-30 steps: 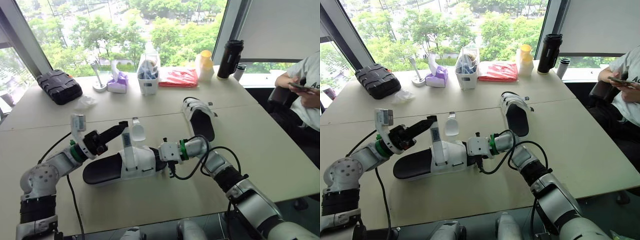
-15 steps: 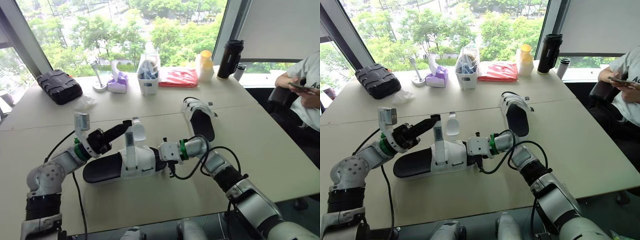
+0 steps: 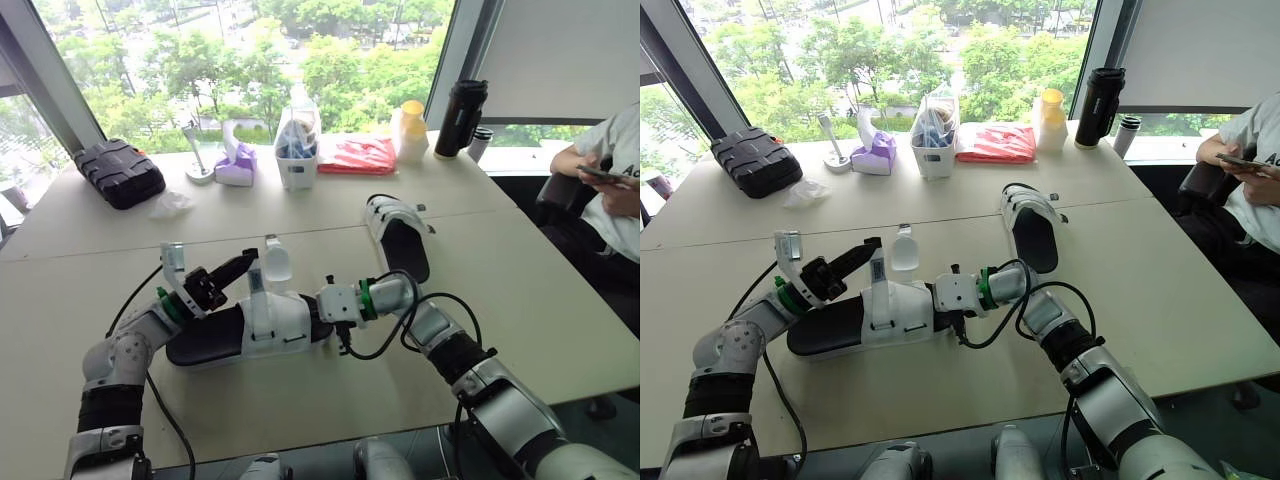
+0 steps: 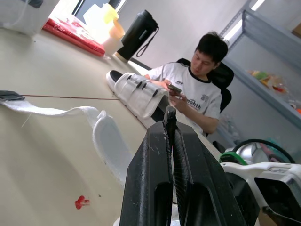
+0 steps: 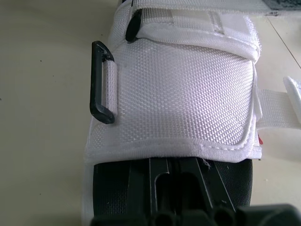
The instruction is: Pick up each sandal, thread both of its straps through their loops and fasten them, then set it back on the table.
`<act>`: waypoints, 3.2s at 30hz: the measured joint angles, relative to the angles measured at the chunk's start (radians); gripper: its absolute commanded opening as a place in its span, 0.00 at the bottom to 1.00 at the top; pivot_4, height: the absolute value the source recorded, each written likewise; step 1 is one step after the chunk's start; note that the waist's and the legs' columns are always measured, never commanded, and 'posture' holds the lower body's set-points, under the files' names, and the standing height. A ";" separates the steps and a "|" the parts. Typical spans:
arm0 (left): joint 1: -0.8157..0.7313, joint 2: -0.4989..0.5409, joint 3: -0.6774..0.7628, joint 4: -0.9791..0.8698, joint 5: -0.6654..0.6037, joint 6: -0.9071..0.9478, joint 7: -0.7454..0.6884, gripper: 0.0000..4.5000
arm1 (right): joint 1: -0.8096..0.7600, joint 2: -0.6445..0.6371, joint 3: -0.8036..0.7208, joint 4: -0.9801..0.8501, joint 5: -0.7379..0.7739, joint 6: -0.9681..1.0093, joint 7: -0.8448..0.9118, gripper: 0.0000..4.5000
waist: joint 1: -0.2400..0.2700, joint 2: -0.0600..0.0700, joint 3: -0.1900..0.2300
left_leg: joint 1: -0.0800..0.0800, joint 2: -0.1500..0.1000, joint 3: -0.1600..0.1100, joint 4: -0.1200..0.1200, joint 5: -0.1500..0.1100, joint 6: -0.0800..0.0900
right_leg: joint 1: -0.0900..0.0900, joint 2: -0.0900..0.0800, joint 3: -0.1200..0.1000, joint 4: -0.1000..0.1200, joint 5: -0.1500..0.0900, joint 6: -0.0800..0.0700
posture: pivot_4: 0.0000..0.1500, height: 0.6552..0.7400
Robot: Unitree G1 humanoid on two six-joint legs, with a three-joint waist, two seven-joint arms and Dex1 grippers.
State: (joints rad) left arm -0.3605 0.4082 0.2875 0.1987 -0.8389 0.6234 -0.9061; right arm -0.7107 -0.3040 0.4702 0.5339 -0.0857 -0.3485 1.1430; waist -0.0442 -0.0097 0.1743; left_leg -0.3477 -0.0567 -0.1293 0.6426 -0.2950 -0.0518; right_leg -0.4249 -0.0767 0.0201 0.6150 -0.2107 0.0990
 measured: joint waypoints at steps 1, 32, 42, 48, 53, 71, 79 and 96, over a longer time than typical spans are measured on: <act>0.000 0.000 0.000 0.003 0.009 0.000 0.005 0.02 | 0.000 0.000 0.000 0.000 0.000 0.000 0.000 0.00 | 0.000 0.000 0.000 | 0.000 0.000 0.000 0.000 0.000 0.000 | 0.000 0.000 0.000 0.000 0.000 0.000 | 1.00 1.00; -0.047 0.229 -0.267 -0.065 0.289 0.135 0.011 0.02 | 0.001 0.003 0.005 0.000 -0.010 -0.001 -0.012 0.00 | -0.001 0.001 -0.001 | 0.007 0.000 0.001 -0.004 0.000 0.000 | 0.005 0.000 0.000 0.000 -0.003 0.004 | 1.00 1.00; -0.046 0.233 -0.274 -0.082 0.319 0.132 0.015 0.02 | 0.001 0.003 0.011 0.000 -0.010 -0.001 -0.018 0.00 | -0.001 0.001 -0.001 | 0.010 0.000 0.001 -0.006 0.000 0.000 | 0.007 -0.001 0.001 0.000 -0.003 0.004 | 1.00 1.00; -0.035 0.233 -0.284 -0.112 0.357 0.108 0.046 0.02 | 0.001 0.003 0.012 0.003 -0.011 -0.001 -0.019 0.00 | 0.000 0.002 -0.002 | 0.010 0.000 0.000 -0.006 0.000 0.000 | 0.007 -0.001 0.001 0.000 -0.003 0.004 | 1.00 1.00; -0.028 0.223 -0.275 -0.120 0.356 0.108 0.053 0.08 | 0.001 0.003 0.012 0.005 -0.011 -0.001 -0.019 0.00 | 0.000 0.002 -0.003 | 0.011 0.000 0.000 -0.006 0.000 0.000 | 0.008 0.000 0.001 0.000 -0.003 0.005 | 1.00 1.00; -0.013 0.197 -0.223 -0.034 0.460 -0.012 0.158 0.96 | 0.003 0.003 0.013 0.000 -0.011 -0.001 -0.019 0.00 | -0.001 0.002 -0.003 | 0.010 0.000 0.000 -0.008 0.000 0.000 | 0.007 -0.001 0.001 -0.002 -0.003 0.004 | 1.00 1.00; -0.062 0.050 -0.055 0.005 0.261 0.004 0.124 0.96 | 0.003 0.004 0.011 -0.001 -0.011 -0.001 -0.019 0.00 | -0.001 0.000 -0.002 | 0.009 0.001 -0.001 -0.008 0.001 -0.001 | 0.005 0.000 0.000 -0.002 -0.003 0.004 | 1.00 1.00; -0.180 0.041 -0.076 0.174 0.165 0.201 0.067 0.96 | 0.003 0.006 0.012 0.000 -0.011 -0.001 -0.026 0.00 | -0.002 -0.001 -0.002 | 0.009 0.000 0.000 -0.009 0.001 -0.002 | 0.005 0.000 0.000 -0.002 -0.003 0.004 | 1.00 1.00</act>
State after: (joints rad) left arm -0.5407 0.4495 0.2118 0.3730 -0.6734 0.8244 -0.8391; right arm -0.7081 -0.2979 0.4822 0.5338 -0.0962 -0.3496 1.1172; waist -0.0466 -0.0111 0.1720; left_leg -0.3385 -0.0568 -0.1296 0.6334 -0.2939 -0.0538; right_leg -0.4196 -0.0767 0.0204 0.6133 -0.2138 0.1033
